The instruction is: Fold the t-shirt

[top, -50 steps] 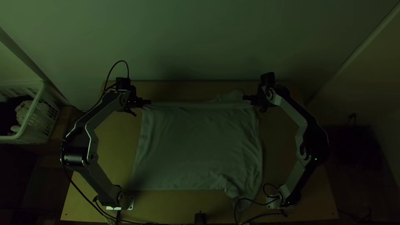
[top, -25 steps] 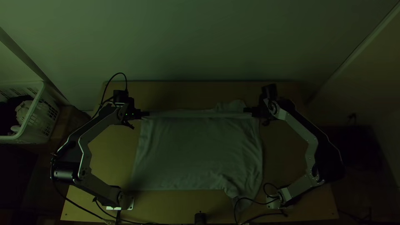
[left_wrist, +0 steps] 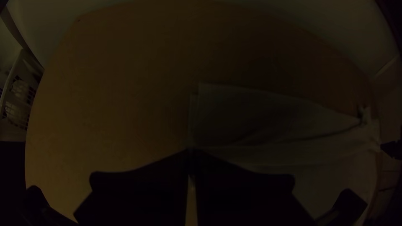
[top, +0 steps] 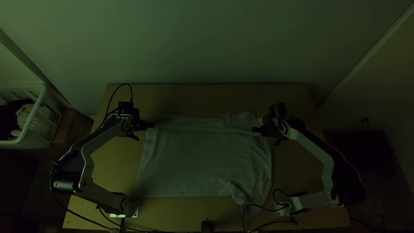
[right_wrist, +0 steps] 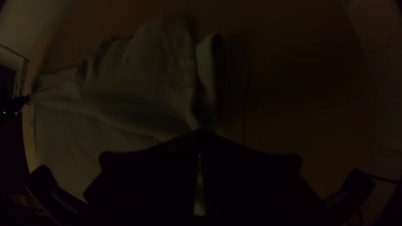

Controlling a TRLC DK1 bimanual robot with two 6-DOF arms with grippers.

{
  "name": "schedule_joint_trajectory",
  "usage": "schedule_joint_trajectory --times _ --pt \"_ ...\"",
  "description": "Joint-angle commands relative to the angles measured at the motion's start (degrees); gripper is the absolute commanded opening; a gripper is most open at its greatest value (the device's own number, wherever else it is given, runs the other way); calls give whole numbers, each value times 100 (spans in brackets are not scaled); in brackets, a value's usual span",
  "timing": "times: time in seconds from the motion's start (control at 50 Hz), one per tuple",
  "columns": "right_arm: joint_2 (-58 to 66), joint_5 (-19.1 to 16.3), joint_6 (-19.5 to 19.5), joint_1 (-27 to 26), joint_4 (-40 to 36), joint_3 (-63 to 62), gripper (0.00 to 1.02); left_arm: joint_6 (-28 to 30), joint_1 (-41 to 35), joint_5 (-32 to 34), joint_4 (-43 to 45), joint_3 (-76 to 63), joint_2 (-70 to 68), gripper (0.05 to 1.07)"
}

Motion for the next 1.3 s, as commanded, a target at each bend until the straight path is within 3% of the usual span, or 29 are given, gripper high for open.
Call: schedule_joint_trajectory --times 0.0,0.06,0.1,0.14,0.18,0.3,0.36,0.68,0.84,1.28 --pt "-99 75 -17 37 152 -274 2 82 -2 -10 77 -173 -135 15" --pt "-55 75 -17 20 231 -300 7 82 -11 25 77 -181 -109 50" --pt "-3 75 1 2 231 -292 23 100 -11 25 77 -181 -91 74" --pt "-3 75 9 -7 231 -292 43 144 -28 25 60 -173 -82 88" --pt "-55 75 18 -7 231 -283 58 179 -28 25 60 -173 -109 94" --pt "-345 75 36 -51 231 -212 89 179 -2 34 7 -164 -293 98" --pt "-512 75 36 -68 231 -177 98 170 16 69 -37 -181 -487 101" --pt "-1242 66 18 -7 -445 -133 98 126 112 201 -503 -366 -1682 102" --pt "-1778 66 18 195 -876 -415 98 443 112 210 -1074 -533 -2227 102" --pt "-2789 40 554 696 -1887 -933 98 1331 -345 210 -2990 -1430 -3923 102"
